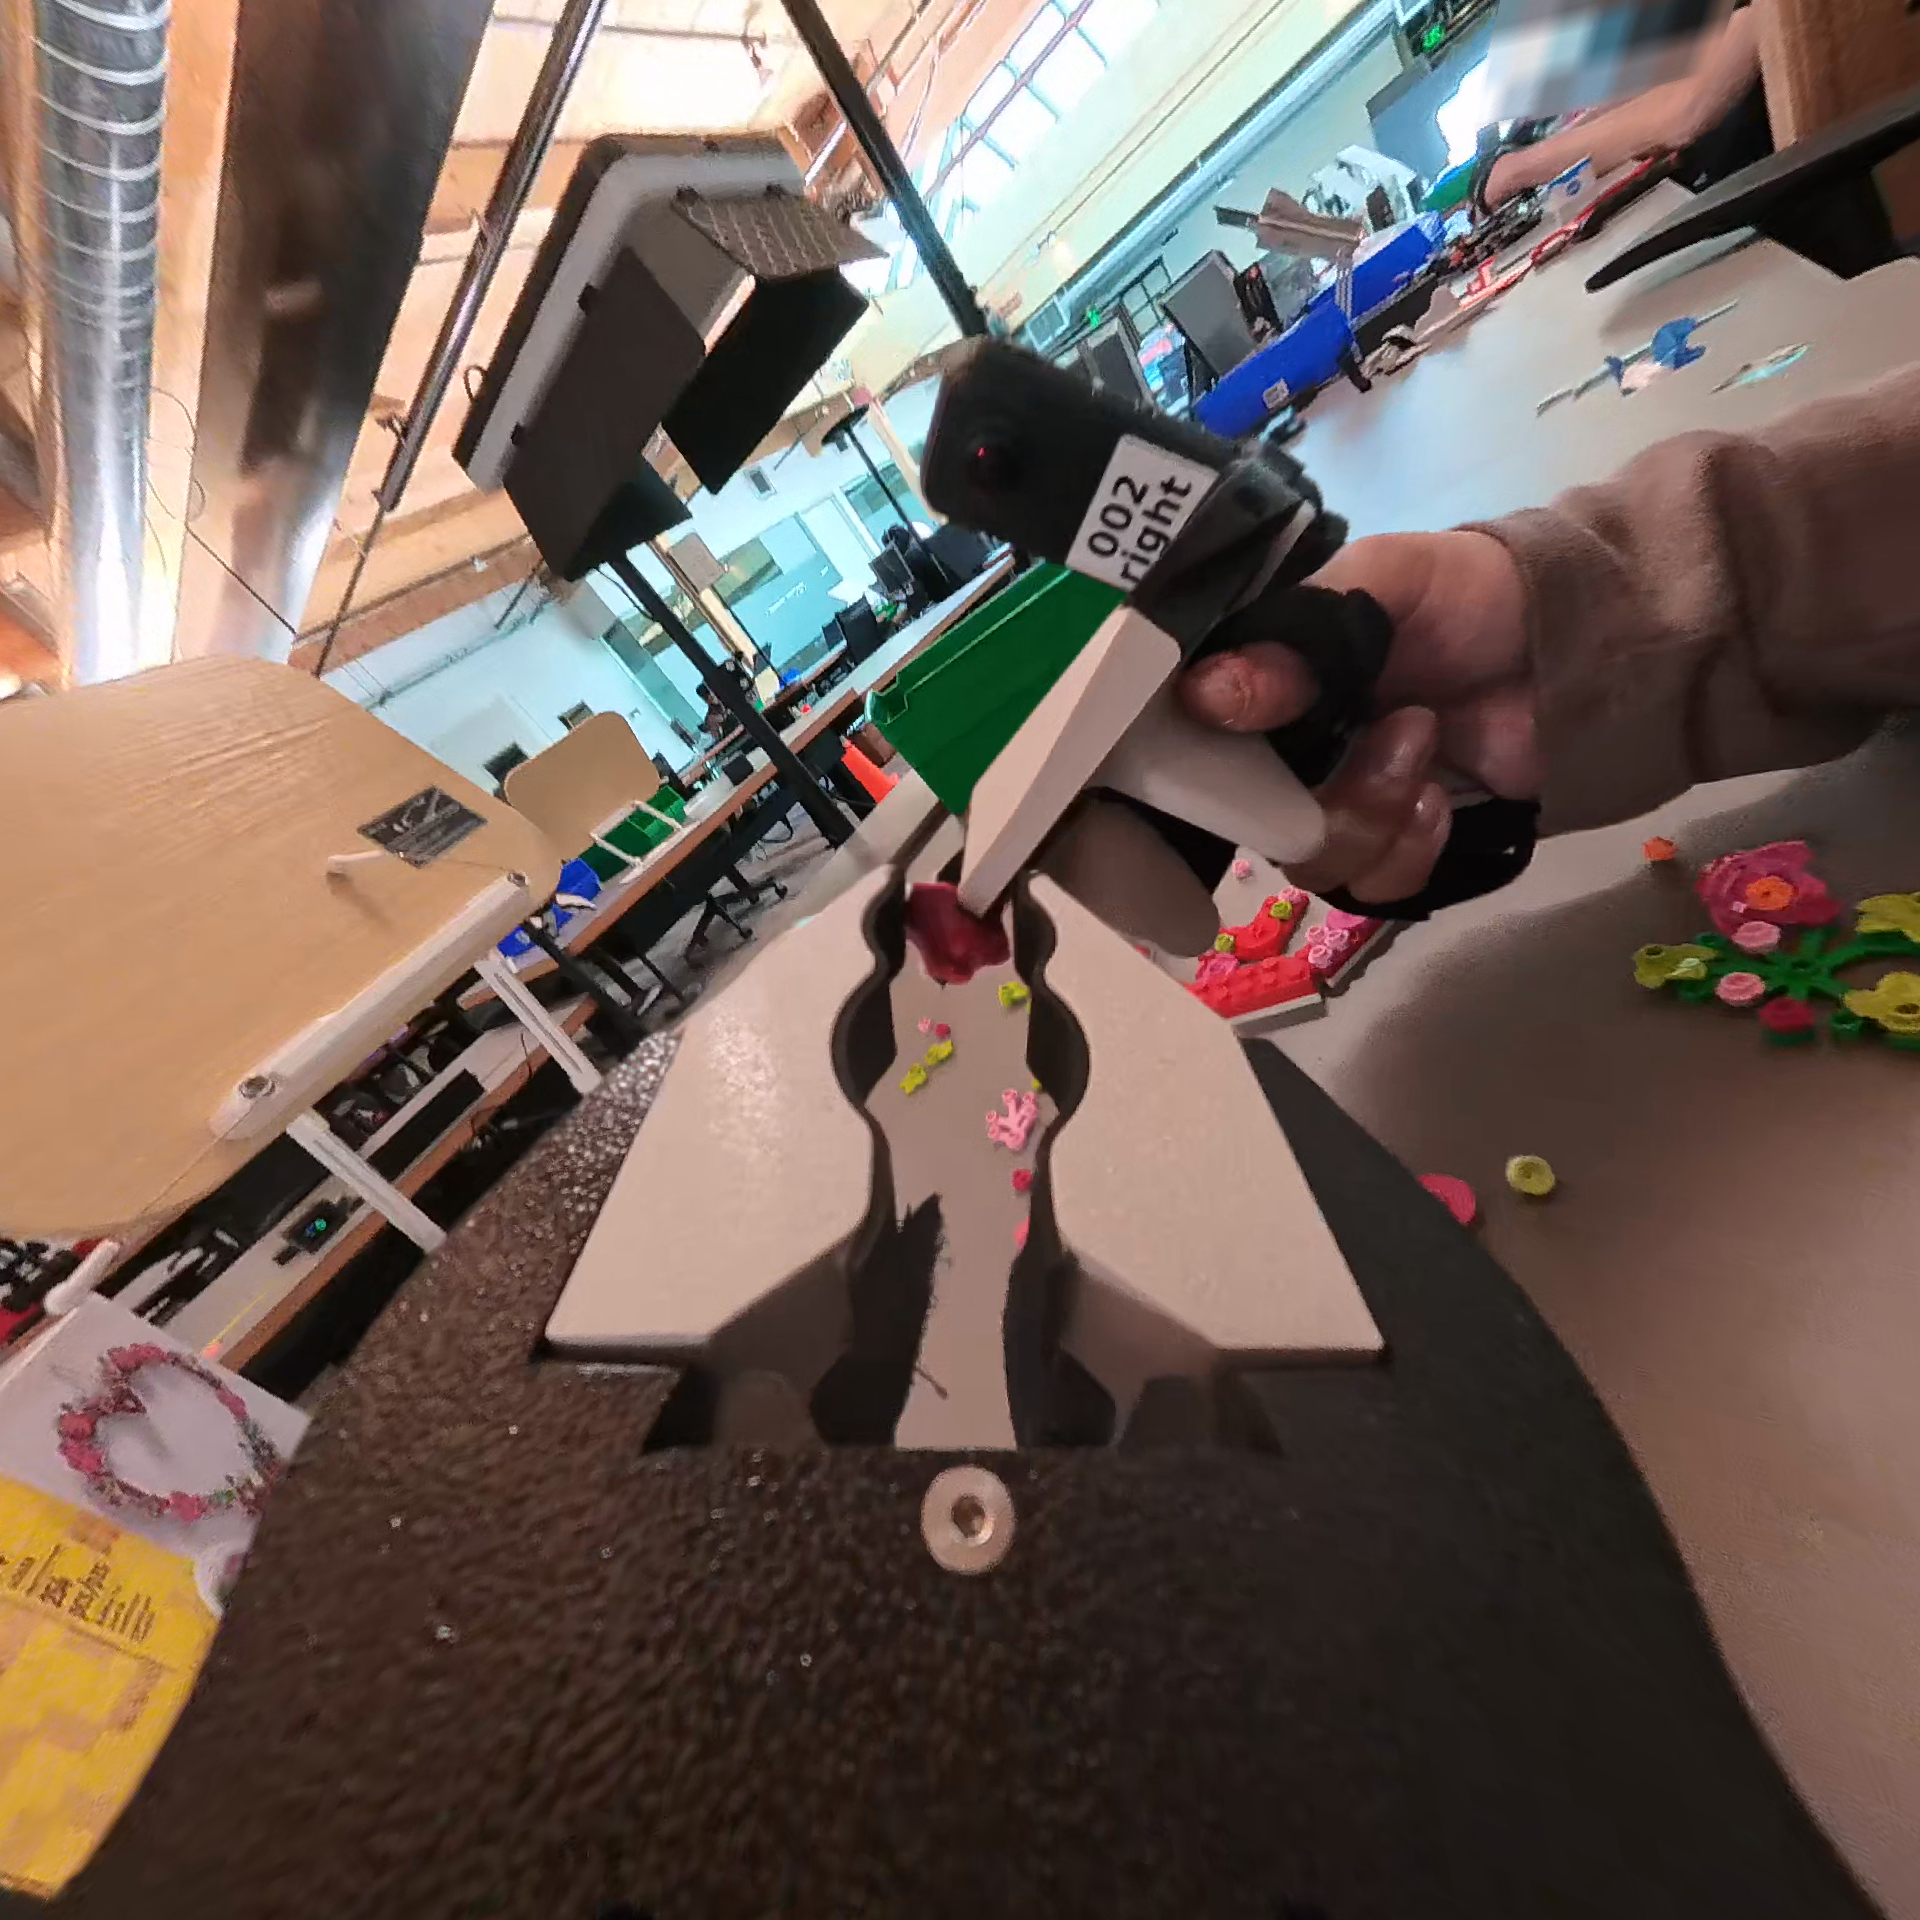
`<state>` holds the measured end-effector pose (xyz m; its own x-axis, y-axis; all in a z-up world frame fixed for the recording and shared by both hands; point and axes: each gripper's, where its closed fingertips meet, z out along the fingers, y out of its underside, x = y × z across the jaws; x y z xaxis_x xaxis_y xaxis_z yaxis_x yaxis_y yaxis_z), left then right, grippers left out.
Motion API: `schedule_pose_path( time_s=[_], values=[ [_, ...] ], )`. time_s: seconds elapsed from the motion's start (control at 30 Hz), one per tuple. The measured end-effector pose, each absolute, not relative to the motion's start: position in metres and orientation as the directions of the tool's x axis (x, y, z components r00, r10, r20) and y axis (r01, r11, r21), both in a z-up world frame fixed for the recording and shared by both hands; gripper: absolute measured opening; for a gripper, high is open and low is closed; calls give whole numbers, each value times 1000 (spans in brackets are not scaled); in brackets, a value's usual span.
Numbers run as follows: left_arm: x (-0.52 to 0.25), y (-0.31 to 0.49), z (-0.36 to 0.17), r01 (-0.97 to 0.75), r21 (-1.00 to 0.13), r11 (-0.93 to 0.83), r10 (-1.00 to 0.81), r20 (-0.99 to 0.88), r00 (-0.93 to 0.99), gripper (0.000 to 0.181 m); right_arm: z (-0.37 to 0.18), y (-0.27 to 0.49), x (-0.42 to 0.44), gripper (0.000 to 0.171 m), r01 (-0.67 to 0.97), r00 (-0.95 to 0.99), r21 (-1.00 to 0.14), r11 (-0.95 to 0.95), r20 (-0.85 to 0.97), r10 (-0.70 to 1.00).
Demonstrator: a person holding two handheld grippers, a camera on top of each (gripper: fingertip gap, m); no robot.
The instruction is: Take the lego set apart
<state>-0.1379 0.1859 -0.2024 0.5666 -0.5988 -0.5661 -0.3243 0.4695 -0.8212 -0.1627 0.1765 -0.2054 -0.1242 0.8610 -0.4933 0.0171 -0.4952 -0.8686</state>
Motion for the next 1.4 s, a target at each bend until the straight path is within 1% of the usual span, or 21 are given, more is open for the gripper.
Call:
schedule_pose_path(
  time_s=[0.2,0.33,0.4,0.43,0.53,0.6,0.67,0.7,0.8,0.83,0.93,1.0,1.1,1.2,1.4],
  values=[
    [-139,185,-208,-315,-844,435,-635,-535,558,16,-209,178,-162,19,12,-111,-875,-483,-481,869],
    [-141,186,-204,-298,-855,424,-627,-515,585,17,-205,180,-162,20,-38,-88,-900,-434,-430,899],
    [-149,193,-200,-297,-865,404,-586,-494,642,41,-197,184,-159,20,-101,-64,-913,-396,-391,918],
    [-153,197,-199,-291,-872,394,-573,-481,664,48,-193,186,-157,20,-129,-50,-915,-381,-378,924],
    [-152,195,-199,-247,-891,380,-614,-443,653,38,-187,190,-153,19,-171,-26,-919,-356,-357,934],
    [-149,192,-200,-246,-890,384,-625,-447,640,31,-189,188,-155,19,-160,-29,-923,-349,-349,937],
    [-146,190,-201,-251,-886,389,-628,-455,631,29,-191,185,-159,19,-145,-38,-927,-347,-345,938],
    [-145,189,-204,-259,-886,385,-638,-458,619,20,-193,183,-161,19,-137,-39,-929,-344,-342,939],
    [-145,187,-204,-262,-885,384,-649,-461,605,16,-194,182,-161,20,-128,-25,-939,-320,-319,947],
    [-146,187,-203,-256,-887,385,-652,-457,605,15,-196,183,-162,20,-119,-15,-943,-310,-310,951],
    [-145,188,-204,-259,-886,385,-647,-459,609,22,-199,183,-163,20,-98,2,-954,-283,-285,959],
    [-145,191,-205,-265,-889,374,-637,-454,623,15,-201,183,-164,20,-90,22,-961,-262,-265,964],
    [-144,191,-202,-265,-886,380,-619,-456,639,13,-197,184,-163,20,-93,36,-968,-232,-236,971],
    [-143,193,-206,-323,-861,393,-599,-506,621,13,-201,186,-161,20,-58,47,-969,-241,-244,969],
    [-142,197,-220,-365,-845,390,-622,-534,572,14,-217,190,-161,20,29,56,-958,-284,-282,958]
  ],
)
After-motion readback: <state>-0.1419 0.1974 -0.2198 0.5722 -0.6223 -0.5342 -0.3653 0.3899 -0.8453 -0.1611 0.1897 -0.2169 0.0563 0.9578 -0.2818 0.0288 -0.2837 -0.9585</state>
